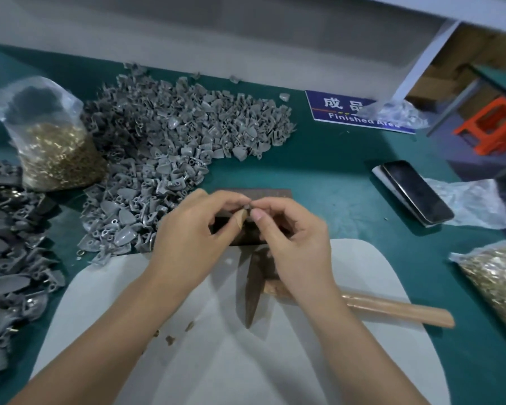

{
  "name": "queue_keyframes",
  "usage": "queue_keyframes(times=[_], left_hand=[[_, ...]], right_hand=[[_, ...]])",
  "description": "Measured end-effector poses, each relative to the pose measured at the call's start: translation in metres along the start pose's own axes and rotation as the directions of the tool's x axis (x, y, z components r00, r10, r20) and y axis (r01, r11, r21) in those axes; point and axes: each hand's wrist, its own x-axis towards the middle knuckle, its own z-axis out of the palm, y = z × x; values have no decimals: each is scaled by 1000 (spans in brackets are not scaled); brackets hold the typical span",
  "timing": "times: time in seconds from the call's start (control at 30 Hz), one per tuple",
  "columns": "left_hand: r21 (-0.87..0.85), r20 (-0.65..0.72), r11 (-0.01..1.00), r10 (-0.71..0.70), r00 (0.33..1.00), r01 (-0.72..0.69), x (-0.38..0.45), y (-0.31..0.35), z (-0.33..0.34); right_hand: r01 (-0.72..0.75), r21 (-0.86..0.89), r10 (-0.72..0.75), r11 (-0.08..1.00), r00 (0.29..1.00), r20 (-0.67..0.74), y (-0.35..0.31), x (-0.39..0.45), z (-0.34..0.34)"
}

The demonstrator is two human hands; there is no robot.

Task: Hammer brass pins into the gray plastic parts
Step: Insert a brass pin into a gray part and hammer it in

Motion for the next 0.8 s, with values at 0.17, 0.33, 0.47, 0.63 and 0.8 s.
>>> queue_keyframes(times=[0.17,0.33,0.47,0.63,0.8], left_hand=[[18,-2,998,-56,998,56,-1,2,-1],[38,6,999,34,999,-34,3,-1,3],[64,6,997,47,999,-48,3,-4,6],[63,8,996,57,998,-58,2,-7,9],[51,-8,997,60,998,-59,2,-4,8]], right_hand=[[-76,2,76,997,997,-17,-7,12,-21],[1,-253,-1,967,1000,2,-8,33,-31],[42,-331,-46,943,999,-4,0,28,-30],[205,-356,-186,912,979,86,7,19,-25],[182,-382,-143,906,981,127,12,17,-19]])
